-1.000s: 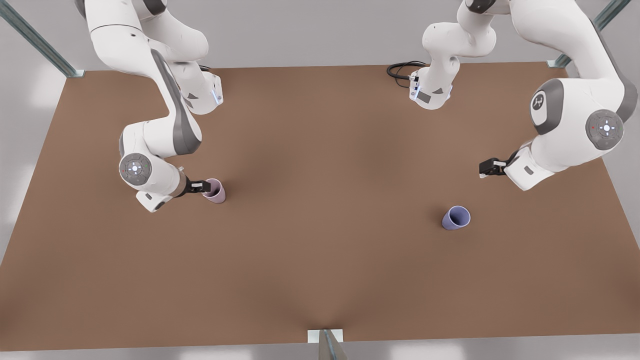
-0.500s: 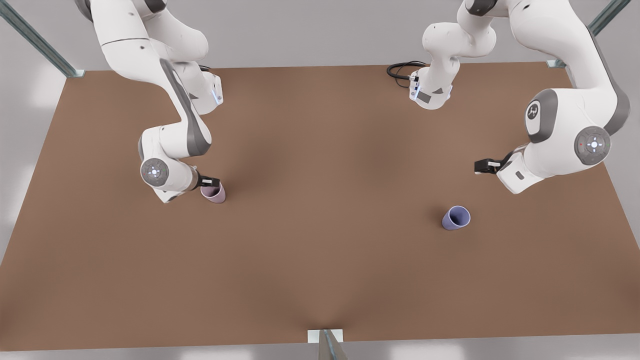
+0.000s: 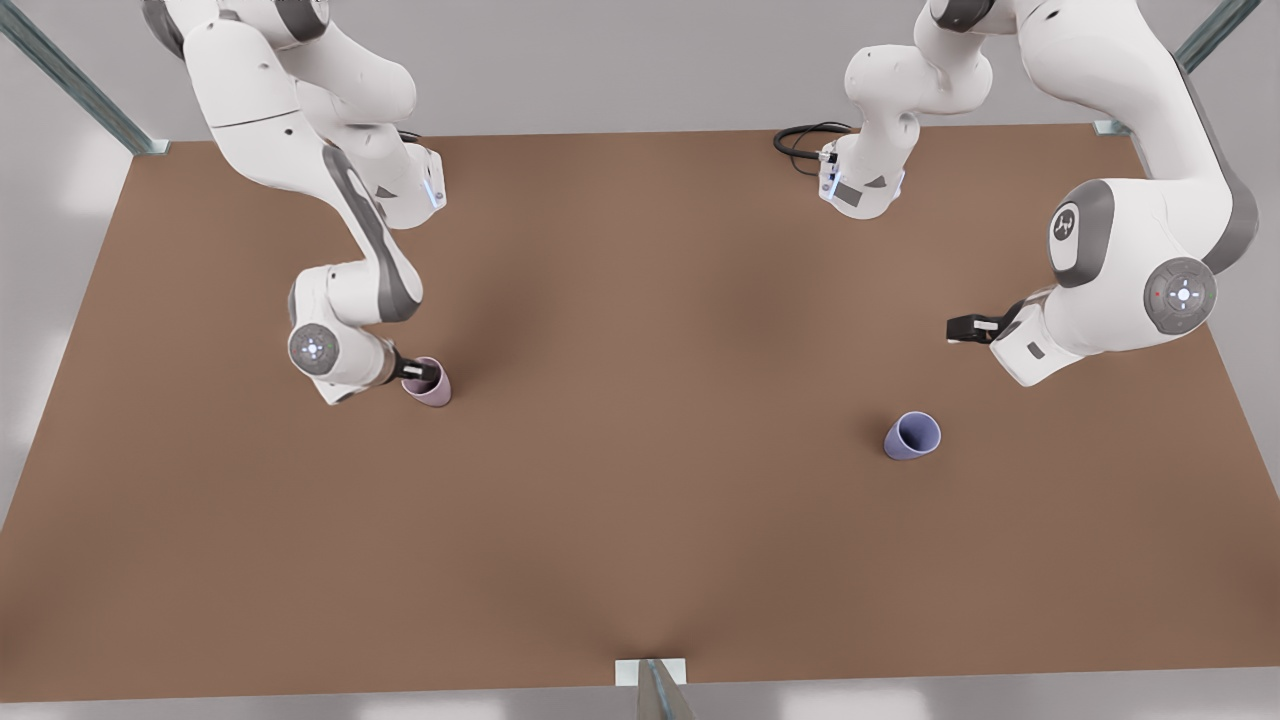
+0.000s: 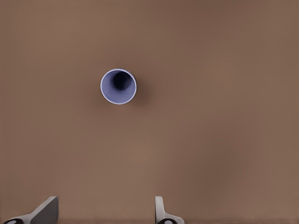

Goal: Stack the cups, with the pink cup at the bottom and the purple cup at the top

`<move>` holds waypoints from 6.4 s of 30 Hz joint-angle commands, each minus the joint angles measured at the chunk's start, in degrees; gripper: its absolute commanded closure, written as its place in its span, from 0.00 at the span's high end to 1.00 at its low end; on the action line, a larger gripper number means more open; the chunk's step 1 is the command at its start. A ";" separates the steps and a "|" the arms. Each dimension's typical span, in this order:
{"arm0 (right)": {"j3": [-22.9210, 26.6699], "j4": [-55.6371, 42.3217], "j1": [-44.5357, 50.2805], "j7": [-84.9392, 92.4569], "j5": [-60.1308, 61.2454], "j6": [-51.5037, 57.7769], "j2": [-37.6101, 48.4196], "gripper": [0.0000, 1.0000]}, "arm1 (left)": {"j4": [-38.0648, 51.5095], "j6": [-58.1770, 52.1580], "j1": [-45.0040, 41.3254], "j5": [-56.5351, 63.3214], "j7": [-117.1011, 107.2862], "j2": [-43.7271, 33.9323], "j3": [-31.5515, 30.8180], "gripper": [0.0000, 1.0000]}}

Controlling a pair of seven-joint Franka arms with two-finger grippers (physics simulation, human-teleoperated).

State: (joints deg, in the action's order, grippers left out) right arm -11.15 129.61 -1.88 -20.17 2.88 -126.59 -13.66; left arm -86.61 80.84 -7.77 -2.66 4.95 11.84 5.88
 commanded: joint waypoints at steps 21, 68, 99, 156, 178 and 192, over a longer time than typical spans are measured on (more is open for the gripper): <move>-0.36 -25.27 2.49 0.31 1.51 5.04 -10.85 0.21 | 0.74 7.56 -0.05 0.29 -0.21 3.01 0.10 1.00; 0.60 -86.63 43.46 -47.59 -4.29 8.55 -54.37 1.00 | -21.32 44.93 2.15 -0.76 0.76 16.81 1.59 0.95; 6.14 -42.42 -0.76 78.68 -8.85 27.45 6.19 1.00 | 18.84 9.06 -17.45 -2.08 -43.97 25.95 -3.95 0.21; 7.55 -44.44 -1.63 18.95 -5.43 31.40 3.55 1.00 | 14.54 17.94 -20.79 -6.12 -49.78 29.82 -5.18 0.32; 7.46 -44.44 -1.46 18.42 -5.43 31.49 3.55 1.00 | 14.54 17.42 -20.26 -5.68 -49.07 29.38 -5.18 1.00; 7.37 -44.44 -1.46 18.42 -5.43 31.49 3.55 1.00 | 18.14 -2.98 -12.28 2.23 -3.92 17.36 1.67 0.99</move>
State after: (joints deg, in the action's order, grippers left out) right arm -3.77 85.19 -3.34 -1.50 -2.59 -95.12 -10.17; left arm -71.51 86.02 -20.46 -4.38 -37.59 28.14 5.91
